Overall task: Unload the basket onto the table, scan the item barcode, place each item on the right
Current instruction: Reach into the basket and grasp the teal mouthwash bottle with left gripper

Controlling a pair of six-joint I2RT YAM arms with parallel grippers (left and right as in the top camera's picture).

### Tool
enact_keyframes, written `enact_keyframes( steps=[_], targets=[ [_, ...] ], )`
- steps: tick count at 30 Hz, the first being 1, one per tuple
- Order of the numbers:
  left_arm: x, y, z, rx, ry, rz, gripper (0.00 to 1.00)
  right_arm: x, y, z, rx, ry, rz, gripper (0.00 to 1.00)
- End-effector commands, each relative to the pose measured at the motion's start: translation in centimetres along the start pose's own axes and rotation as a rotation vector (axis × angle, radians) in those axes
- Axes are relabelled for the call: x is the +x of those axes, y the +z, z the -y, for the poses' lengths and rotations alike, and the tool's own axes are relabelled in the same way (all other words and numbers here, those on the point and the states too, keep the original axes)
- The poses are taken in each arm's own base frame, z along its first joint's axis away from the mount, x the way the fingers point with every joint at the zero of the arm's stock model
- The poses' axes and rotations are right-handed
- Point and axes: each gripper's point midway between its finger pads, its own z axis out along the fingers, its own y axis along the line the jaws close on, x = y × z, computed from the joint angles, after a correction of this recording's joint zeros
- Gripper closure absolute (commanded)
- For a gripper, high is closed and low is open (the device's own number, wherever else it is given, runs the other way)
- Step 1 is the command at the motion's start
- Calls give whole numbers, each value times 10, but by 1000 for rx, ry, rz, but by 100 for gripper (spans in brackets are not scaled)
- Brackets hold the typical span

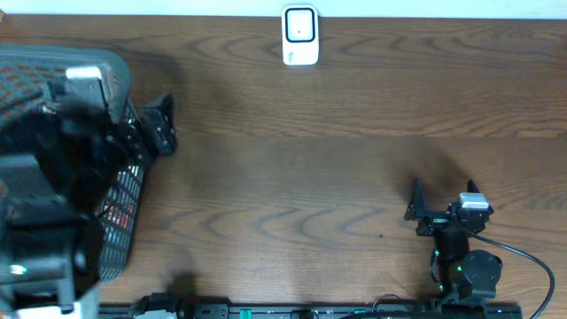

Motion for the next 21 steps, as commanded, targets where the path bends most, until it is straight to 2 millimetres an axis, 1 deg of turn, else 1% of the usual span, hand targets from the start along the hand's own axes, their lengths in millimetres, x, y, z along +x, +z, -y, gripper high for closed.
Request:
enact_keyframes(
  steps=[1,3,4,5,6,8,10,11,13,15,18,21],
  targets=[
    [-33,-16,0,-41,65,12,2,1,0,0,3,9,-3,1],
    [-37,-11,-2,-53,76,16,2,1,0,0,3,9,-3,1],
    [-38,-11,-10,-98,57,22,2,1,0,0,3,9,-3,1],
    [-40,-12,-28,-200,-16,33,2,1,0,0,3,9,-3,1],
    [-40,-17,-53,-336,-121,57,2,1,0,0,3,9,-3,1],
    [-35,-34,-97,-579,-312,110,2,1,0,0,3,9,-3,1],
    [-26,-47,-124,-711,-423,128,2,1,0,0,3,9,-3,1],
    [-22,-51,-134,-747,-464,128,2,1,0,0,3,9,-3,1],
    [-4,-63,-157,-838,-593,114,2,1,0,0,3,9,-3,1],
    [19,-78,-177,-946,-721,85,2,1,0,0,3,9,-3,1],
    [56,-103,-198,-1099,-857,4,2,1,0,0,3,9,-3,1],
    [89,-119,-212,-1218,-964,-90,2,1,0,0,3,9,-3,1]
  ],
)
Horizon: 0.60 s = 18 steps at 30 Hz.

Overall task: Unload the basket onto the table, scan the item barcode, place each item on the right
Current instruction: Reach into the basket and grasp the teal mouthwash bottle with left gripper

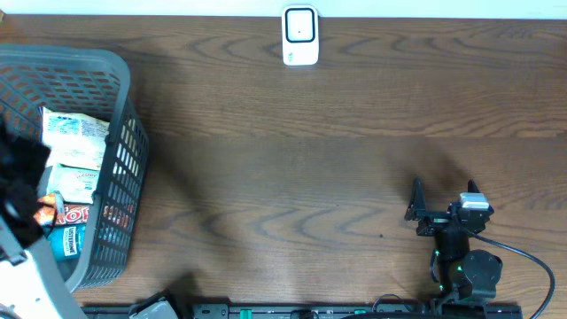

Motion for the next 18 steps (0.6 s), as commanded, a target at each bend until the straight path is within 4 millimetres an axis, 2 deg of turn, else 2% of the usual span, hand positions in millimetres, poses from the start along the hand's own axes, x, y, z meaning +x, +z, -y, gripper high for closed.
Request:
enact_keyframes(
  steps=[1,8,14,18],
  targets=[
    [4,20,-37,-171,-176,-58,2,1,0,0,0,9,-2,1],
    [46,80,-54,-288,-229,-273,2,1,0,0,0,9,-2,1],
    [87,139,-62,-366,-215,-365,1,1,0,0,0,9,-2,1],
    [109,166,-67,-399,-200,-413,0,1,0,0,0,9,-2,1]
  ],
)
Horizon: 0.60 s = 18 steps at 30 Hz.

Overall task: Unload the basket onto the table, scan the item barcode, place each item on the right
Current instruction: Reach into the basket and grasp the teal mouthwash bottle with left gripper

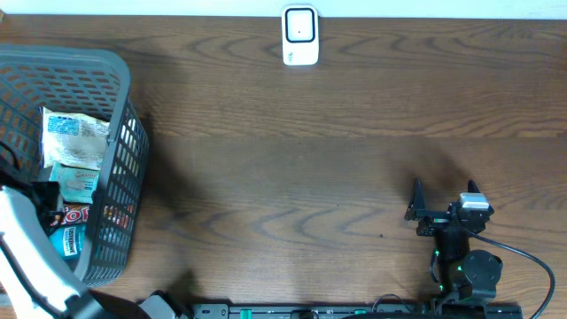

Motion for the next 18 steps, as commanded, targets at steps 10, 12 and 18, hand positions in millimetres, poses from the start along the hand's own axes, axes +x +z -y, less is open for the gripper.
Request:
enact_keyframes(
  steps=[10,12,18],
  targets=[
    [35,89,-3,-133,25,-121,2,1,0,0,0,9,-2,1],
    [38,102,-2,-142,28,-129,2,1,0,0,0,9,-2,1],
    [57,139,5,-136,30,-184,10,1,0,0,0,9,-2,1]
  ],
)
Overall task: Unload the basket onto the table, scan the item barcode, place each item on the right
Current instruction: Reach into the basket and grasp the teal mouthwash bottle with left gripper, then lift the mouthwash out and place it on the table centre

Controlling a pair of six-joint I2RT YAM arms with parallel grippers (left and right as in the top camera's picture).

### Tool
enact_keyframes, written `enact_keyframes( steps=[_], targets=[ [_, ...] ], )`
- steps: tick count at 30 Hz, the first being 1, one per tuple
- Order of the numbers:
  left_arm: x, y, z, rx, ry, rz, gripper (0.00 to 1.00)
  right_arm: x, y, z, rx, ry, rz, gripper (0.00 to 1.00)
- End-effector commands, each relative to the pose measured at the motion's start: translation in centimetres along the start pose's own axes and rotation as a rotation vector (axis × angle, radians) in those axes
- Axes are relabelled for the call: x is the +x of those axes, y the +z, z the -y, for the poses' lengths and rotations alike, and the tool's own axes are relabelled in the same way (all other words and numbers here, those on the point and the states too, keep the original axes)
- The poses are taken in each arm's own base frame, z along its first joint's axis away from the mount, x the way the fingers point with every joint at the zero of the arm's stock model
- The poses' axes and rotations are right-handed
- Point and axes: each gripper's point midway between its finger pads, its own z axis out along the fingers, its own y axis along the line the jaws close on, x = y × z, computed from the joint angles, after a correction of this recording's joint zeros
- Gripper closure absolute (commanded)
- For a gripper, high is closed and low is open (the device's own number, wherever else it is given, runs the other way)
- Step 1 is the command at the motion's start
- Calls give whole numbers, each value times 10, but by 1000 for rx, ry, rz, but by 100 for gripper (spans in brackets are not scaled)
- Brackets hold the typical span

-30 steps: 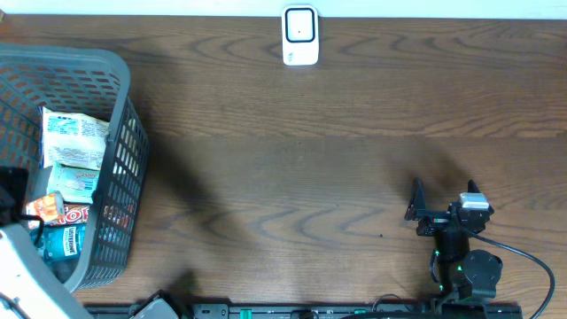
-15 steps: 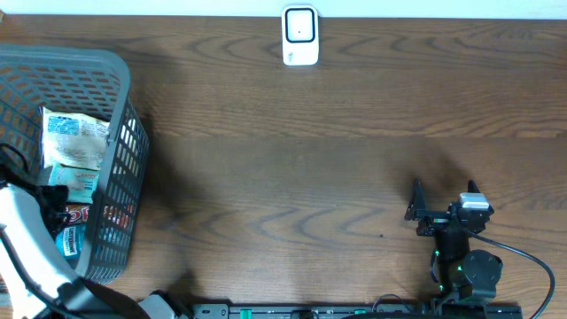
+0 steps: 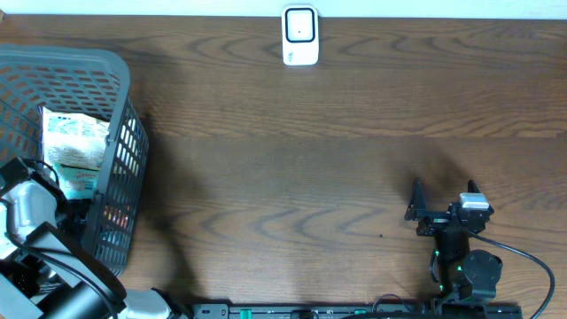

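A grey mesh basket stands at the table's left edge. It holds a white-and-green packet and other packs, and a red one shows through the wall. My left arm reaches into the near end of the basket. It covers the packs there, and its fingers are hidden among dark parts. The white barcode scanner stands at the far edge, centre. My right gripper rests near the front right, fingers apart and holding nothing.
Brown wooden table. A black rail runs along the front edge, and the right arm's base and cable sit at the front right.
My left arm has moved from the lower left corner to above the near end of the basket. It now covers the blue and red packs that showed before. The right arm has not moved.
At first my left arm hung over the basket and hid most of it, with the gripper past the right rim. Then it was back at the left edge and the packs showed. It stayed low at the corner, and now it reaches into the basket's near end.
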Motion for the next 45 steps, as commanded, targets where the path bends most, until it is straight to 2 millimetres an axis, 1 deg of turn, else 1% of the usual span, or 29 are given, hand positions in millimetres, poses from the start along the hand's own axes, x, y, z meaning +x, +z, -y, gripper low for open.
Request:
enact_keyframes(
  steps=[1,2,4,6,9,12,13,14,16,19,21,22,23,25,32,35,38,39,40,42,44,45],
  targets=[
    [19,28,1,-16,-4,-83,17,1,0,0,0,9,-1,1],
    [23,33,2,-15,-7,-97,24,1,0,0,0,9,-1,1],
    [32,44,-3,-39,-26,-117,34,1,0,0,0,9,-1,1],
    [37,52,-7,-50,-33,-126,42,1,0,0,0,9,-1,1],
    [43,57,-11,-57,-30,-132,53,1,0,0,0,9,-1,1],
    [44,55,-13,-61,-28,-134,61,1,0,0,0,9,-1,1],
    [43,52,-13,-57,-29,-132,66,1,0,0,0,9,-1,1],
    [41,47,-13,-53,-30,-129,69,1,0,0,0,9,-1,1],
    [35,35,-11,-34,-31,-113,71,1,0,0,0,9,-1,1],
    [19,4,-4,32,-22,-59,71,1,0,0,0,9,-1,1],
    [5,-24,0,95,-24,-5,71,1,0,0,0,9,-1,1],
    [-2,-39,2,130,-28,26,71,1,0,0,0,9,-1,1],
    [-13,-68,3,204,-46,89,71,1,0,0,0,9,-1,1],
    [-21,-92,2,271,-67,148,71,1,0,0,0,9,-1,1],
    [-32,-148,-7,448,-120,302,71,1,0,0,0,9,-1,1],
    [-41,-183,-1,585,-131,378,70,1,0,0,0,9,-1,1],
    [-54,-238,10,785,-137,485,70,1,0,0,0,9,-1,1],
    [-59,-255,10,836,-145,523,70,1,0,0,0,9,-1,1],
    [-65,-276,10,895,-156,572,70,1,0,0,0,9,-1,1],
    [-70,-316,11,1020,-158,644,71,1,0,0,0,9,-1,1],
    [-66,-356,18,1185,-123,674,70,1,0,0,0,9,-1,1],
    [-59,-379,24,1287,-87,672,70,1,0,0,0,9,-1,1]
  ],
)
